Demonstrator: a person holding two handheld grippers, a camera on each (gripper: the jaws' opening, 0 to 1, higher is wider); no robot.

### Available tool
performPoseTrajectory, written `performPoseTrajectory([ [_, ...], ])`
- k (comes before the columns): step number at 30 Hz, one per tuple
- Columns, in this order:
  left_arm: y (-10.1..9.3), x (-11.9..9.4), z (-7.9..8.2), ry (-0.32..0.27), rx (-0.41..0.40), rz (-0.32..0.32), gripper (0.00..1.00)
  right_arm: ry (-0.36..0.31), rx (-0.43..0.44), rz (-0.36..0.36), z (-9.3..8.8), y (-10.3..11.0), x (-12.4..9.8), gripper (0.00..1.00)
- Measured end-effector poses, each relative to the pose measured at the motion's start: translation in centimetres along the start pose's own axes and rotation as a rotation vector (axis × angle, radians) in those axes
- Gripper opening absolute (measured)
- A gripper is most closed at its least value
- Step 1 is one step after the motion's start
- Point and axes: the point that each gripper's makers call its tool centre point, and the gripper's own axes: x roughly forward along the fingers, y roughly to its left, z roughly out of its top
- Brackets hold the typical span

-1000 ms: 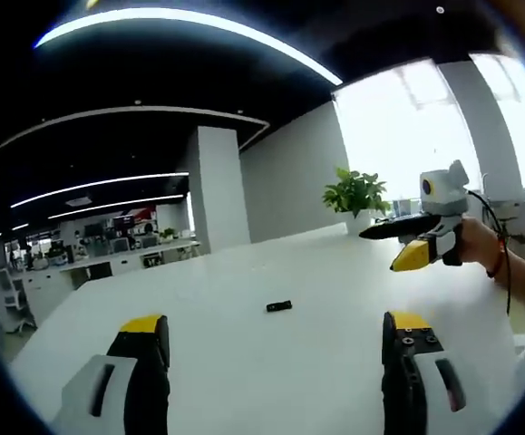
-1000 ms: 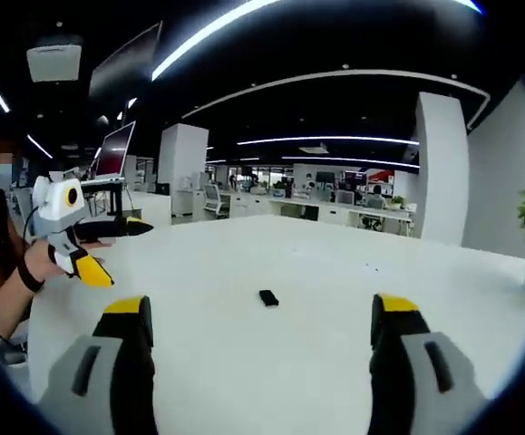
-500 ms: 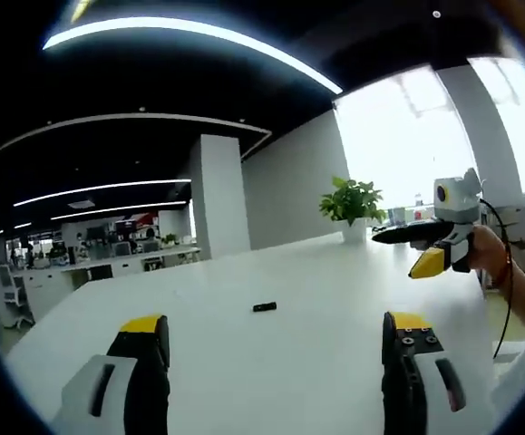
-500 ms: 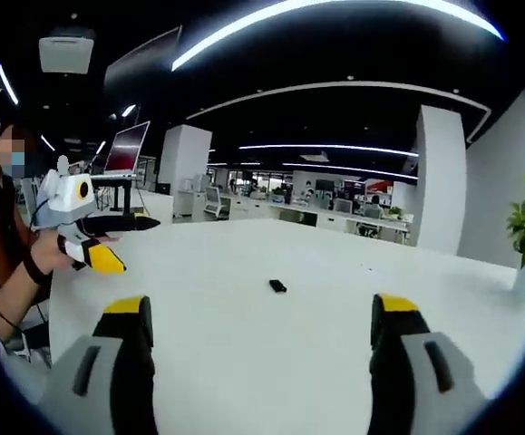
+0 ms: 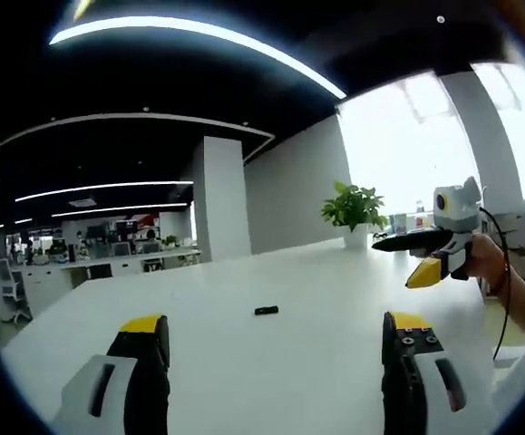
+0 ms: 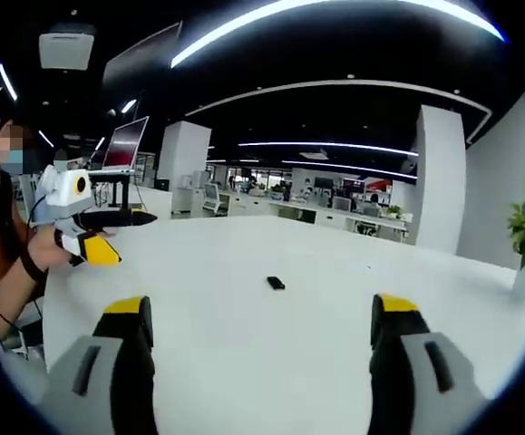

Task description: Snap the two parts of the plastic buckle together until the buckle closes and remains connected.

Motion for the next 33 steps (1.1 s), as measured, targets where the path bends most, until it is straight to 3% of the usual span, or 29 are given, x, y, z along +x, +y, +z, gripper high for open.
performPoseTrajectory([
  [2, -0.06, -0.01, -0.09, 0.004, -0.002, 0.002, 0.99, 0.007, 0.006, -0.002, -0.17, -0.05, -0.06, 1.0],
  [6, 0.39, 0.15, -0.98, 0.061, 0.07, 0.046, 0.99, -0.016, 0.017, -0.001, 0.17, -0.09, -0.24, 1.0],
  [9, -0.02, 0.13, -0.78, 0.041, 0.04, 0.017, 0.99, -0.001, 0.017, -0.002, -0.09, -0.13, -0.22, 1.0],
  [33, 0.23, -0.3, -0.68, 0.031, 0.032, 0.022, 0.99, -0.017, 0.022, 0.01, 0.01, 0.38, -0.13, 0.99],
])
